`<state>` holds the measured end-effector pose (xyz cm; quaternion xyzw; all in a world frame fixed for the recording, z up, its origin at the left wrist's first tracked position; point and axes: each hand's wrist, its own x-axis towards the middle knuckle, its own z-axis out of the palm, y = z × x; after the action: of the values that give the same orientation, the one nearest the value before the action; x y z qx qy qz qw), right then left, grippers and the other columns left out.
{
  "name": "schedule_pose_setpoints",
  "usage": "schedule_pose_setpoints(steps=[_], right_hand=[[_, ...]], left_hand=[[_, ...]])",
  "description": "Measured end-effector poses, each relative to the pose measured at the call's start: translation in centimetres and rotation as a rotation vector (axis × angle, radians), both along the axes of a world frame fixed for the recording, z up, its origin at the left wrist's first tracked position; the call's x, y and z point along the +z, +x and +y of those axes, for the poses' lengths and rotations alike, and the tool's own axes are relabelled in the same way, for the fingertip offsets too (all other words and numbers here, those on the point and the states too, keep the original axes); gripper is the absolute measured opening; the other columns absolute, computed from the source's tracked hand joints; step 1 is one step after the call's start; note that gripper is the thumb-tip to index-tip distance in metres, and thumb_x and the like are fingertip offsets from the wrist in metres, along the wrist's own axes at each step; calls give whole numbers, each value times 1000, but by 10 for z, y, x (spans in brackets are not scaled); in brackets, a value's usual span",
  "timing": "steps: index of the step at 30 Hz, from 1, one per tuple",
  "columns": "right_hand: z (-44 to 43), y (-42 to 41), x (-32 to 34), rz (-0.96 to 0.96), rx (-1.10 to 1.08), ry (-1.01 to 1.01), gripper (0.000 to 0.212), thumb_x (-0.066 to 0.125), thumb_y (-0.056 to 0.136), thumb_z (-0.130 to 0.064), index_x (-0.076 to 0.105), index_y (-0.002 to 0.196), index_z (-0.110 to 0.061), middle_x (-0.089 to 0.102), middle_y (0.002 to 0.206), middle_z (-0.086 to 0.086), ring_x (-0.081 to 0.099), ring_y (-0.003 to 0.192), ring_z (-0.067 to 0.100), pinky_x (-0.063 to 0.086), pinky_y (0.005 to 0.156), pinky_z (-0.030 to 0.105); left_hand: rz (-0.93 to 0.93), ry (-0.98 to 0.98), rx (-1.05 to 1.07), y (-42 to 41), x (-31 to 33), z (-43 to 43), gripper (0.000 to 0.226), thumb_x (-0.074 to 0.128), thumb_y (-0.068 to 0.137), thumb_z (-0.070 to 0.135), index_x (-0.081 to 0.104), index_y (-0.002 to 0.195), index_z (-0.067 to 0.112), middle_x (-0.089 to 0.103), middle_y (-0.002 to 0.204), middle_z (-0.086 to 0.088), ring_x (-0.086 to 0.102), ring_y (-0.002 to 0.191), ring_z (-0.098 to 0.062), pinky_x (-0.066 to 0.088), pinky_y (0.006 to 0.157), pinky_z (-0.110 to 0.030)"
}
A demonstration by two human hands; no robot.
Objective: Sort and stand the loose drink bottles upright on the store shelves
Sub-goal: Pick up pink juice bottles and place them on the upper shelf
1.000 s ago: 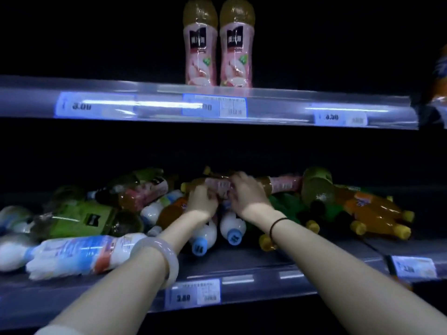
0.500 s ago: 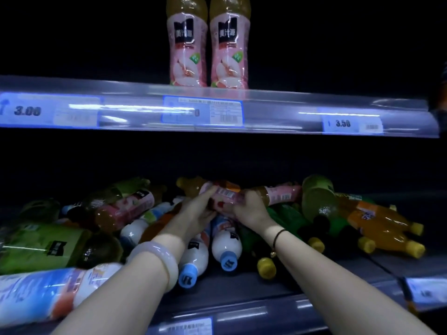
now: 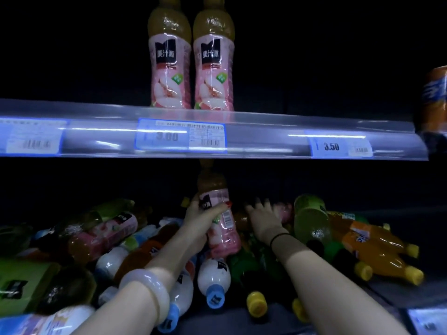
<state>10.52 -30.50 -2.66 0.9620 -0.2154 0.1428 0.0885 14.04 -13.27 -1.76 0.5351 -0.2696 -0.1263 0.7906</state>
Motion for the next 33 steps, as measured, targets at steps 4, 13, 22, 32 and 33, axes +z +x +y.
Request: schedule_pose_setpoints(steps=[4,13,22,32,33], right_hand=[[-5,-11,11,7,43,0,61,51,88,-10,30,143,-29,33,147,12,29,137,37,19,110,56],[31,-69,7,-840,544,750,62,77,69,-4,48,121,-19,63,106,0,60,99,13,44,82,16],[106,-177,13,-1066,890,876,57,78,65,-10,46,111,-21,66,87,-16,61,76,-4,48,72,11],[179,-240,142,-1219,1141,773,48,67,76,-24,42,115,-11,59,99,-8,61,86,-7,49,75,12],[180,-238,162,-1282,1133,752,41,67,79,-22,43,111,-11,58,94,-10,60,81,-10,47,73,11]], left_hand=[[20,8,-33,-3,1,6,42,68,77,-4,54,115,6,67,104,-24,67,92,-37,54,84,-48],[-96,-9,-63,-33,-1,36,56,70,57,1,57,110,14,67,103,-19,64,97,-36,54,87,-49],[-533,57,80,-124,6,85,58,81,54,8,59,107,19,74,95,6,69,90,-10,55,75,-23],[-673,-137,131,-180,153,152,43,74,65,7,60,105,4,72,95,-15,69,87,-27,55,79,-42],[-681,-157,163,-179,173,157,39,75,65,7,60,101,7,72,93,-12,68,85,-26,55,78,-42]])
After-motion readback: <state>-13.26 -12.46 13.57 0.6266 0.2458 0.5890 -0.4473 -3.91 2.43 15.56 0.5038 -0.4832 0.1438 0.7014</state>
